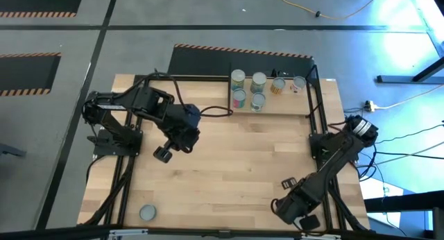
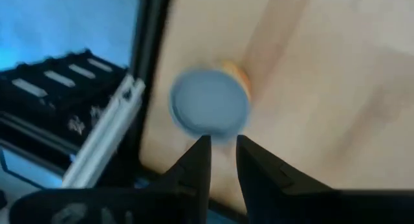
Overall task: Pick and place cans onto a shelf
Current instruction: Put the canned mushrooms on the shelf
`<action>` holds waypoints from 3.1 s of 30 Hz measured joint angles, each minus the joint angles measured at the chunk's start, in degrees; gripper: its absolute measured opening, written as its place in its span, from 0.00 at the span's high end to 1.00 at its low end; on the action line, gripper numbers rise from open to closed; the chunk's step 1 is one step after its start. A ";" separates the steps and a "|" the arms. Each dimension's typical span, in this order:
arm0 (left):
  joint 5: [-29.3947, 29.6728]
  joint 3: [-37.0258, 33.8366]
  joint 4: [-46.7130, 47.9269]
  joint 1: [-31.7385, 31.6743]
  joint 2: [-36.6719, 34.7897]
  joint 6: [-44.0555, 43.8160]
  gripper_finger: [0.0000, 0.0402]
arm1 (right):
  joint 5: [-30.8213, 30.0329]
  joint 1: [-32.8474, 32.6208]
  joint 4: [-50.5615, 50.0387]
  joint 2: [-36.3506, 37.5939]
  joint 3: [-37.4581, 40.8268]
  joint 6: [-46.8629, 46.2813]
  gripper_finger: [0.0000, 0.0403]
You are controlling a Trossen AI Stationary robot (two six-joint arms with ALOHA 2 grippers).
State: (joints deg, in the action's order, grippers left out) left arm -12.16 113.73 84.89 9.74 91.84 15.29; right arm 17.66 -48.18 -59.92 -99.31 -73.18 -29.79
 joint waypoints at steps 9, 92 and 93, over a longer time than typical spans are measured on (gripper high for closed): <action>0.04 0.00 -0.05 0.22 -0.03 -0.19 0.89 | -2.95 -1.16 8.24 0.00 8.21 -4.58 0.81; 0.52 0.00 0.61 0.17 -0.07 4.78 0.89 | -37.06 44.64 -30.11 30.19 -5.29 -34.09 0.99; 0.52 0.00 0.61 0.16 -0.08 4.77 0.89 | -37.62 46.05 -30.14 31.04 -4.19 -34.09 0.99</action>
State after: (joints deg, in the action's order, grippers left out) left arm -11.64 113.73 85.49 9.90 91.75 20.06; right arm -19.96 -2.13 -90.06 -68.26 -77.37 -63.88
